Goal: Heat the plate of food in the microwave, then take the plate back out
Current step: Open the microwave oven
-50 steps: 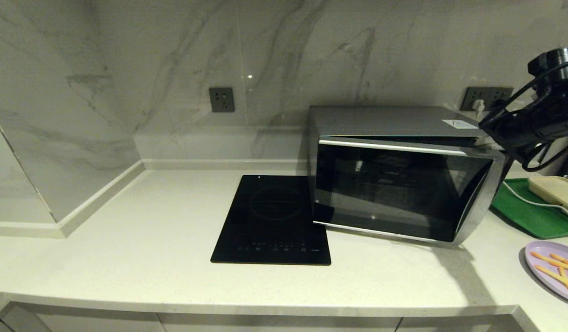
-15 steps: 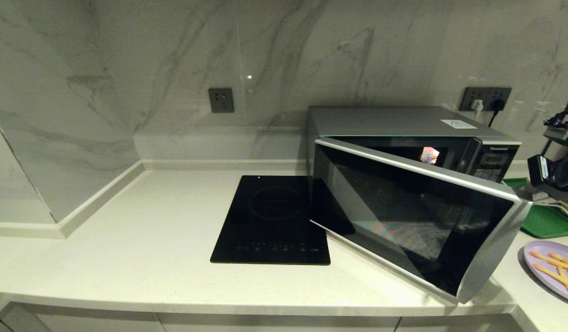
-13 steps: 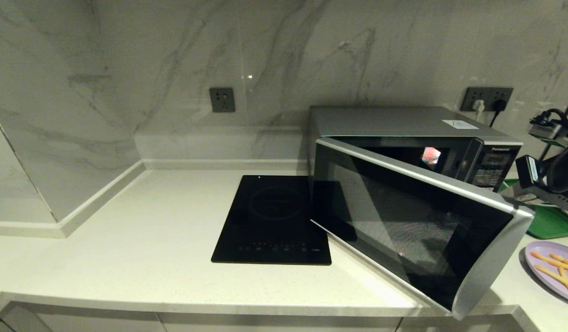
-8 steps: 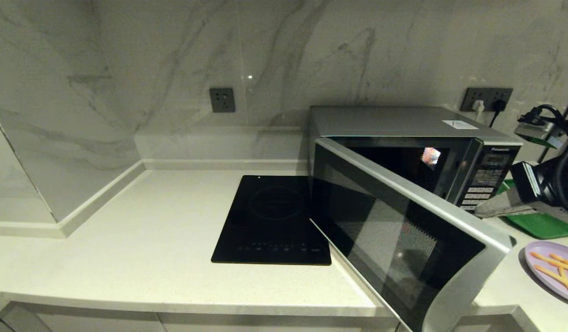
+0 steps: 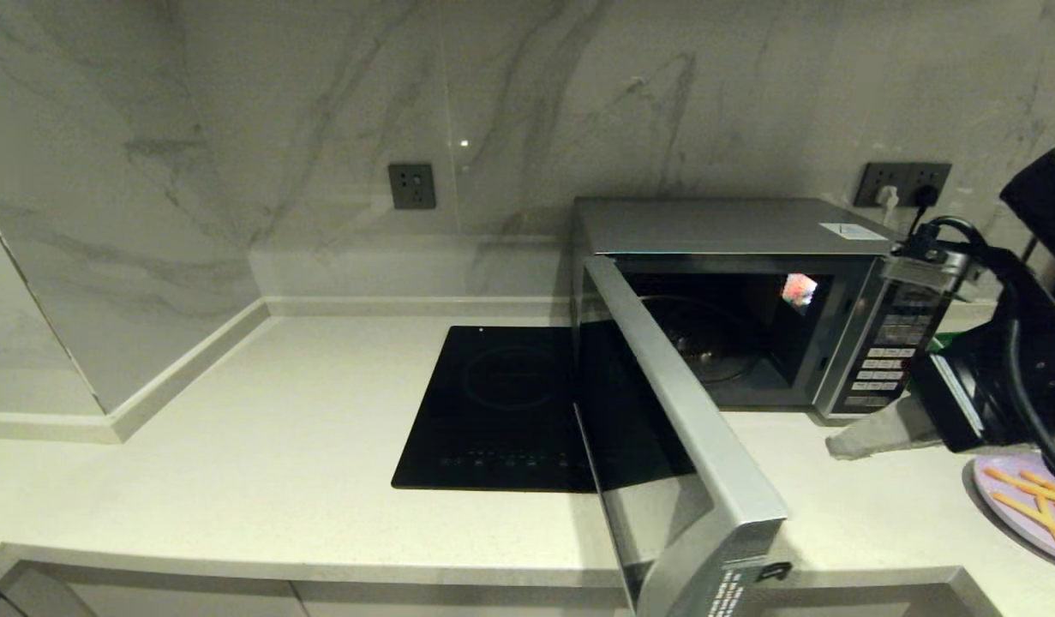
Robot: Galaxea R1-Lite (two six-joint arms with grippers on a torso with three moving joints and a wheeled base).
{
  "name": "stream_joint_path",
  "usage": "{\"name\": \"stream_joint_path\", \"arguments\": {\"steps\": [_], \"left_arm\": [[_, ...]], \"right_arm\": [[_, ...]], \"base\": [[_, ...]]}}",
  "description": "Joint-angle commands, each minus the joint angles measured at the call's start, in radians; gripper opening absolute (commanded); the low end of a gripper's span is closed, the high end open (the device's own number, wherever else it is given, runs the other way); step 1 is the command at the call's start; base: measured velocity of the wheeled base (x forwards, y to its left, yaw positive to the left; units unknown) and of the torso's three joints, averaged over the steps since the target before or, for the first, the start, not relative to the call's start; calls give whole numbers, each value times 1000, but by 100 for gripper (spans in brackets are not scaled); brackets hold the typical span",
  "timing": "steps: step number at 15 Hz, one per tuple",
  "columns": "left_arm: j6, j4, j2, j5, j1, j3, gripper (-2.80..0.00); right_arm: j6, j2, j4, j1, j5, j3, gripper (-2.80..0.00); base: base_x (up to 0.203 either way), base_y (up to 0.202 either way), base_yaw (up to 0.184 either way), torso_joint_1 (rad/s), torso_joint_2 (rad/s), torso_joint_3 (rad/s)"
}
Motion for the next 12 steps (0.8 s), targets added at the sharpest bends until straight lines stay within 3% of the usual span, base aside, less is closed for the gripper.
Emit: {"name": "stream_joint_path", "arguments": {"steps": [1, 4, 8, 12], "left_arm": [[0, 0, 0, 0, 0, 0, -280], [0, 0, 0, 0, 1, 0, -280], [0, 0, 0, 0, 1, 0, -280], [0, 0, 0, 0, 1, 0, -280]], "right_arm": [[1, 34, -2, 93, 2, 0, -280], [1, 83, -44, 200, -7, -1, -280], [5, 165, -112, 354, -78, -9, -280], [6, 190, -118, 411, -88, -42, -280]], "base": [[0, 0, 0, 0, 0, 0], [0, 0, 0, 0, 0, 0], [0, 0, 0, 0, 0, 0], [0, 0, 0, 0, 0, 0]]}}
